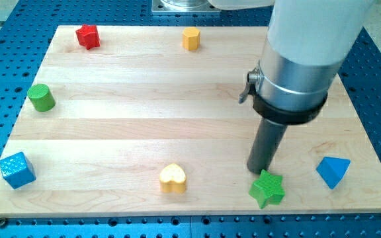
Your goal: Move the green star to the top left side of the blue triangle
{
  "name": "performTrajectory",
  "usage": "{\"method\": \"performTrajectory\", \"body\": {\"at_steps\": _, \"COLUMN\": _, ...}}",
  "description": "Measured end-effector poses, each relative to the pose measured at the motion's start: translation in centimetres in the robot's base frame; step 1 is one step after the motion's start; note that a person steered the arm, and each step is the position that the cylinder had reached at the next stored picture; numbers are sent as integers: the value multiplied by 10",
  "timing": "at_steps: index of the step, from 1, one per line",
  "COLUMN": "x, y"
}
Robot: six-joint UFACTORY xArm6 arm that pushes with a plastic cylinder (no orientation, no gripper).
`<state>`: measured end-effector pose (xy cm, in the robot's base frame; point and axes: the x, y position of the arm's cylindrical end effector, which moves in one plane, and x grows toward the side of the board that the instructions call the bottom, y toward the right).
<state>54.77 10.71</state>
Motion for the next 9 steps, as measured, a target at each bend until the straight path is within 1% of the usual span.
{"method": "performTrajectory", "body": {"at_steps": 1, "x": -20, "y": -22}}
{"method": "performTrajectory", "body": {"at_steps": 2, "x": 31, "y": -41}}
{"method": "performTrajectory", "body": {"at_steps": 3, "x": 54, "y": -55}}
{"method": "performTrajectory", "body": {"at_steps": 4, "x": 71, "y": -54}}
{"method": "performTrajectory", "body": {"at_steps": 8, "x": 71, "y": 64}}
{"method": "performTrajectory", "body": {"at_steps": 9, "x": 71, "y": 78}}
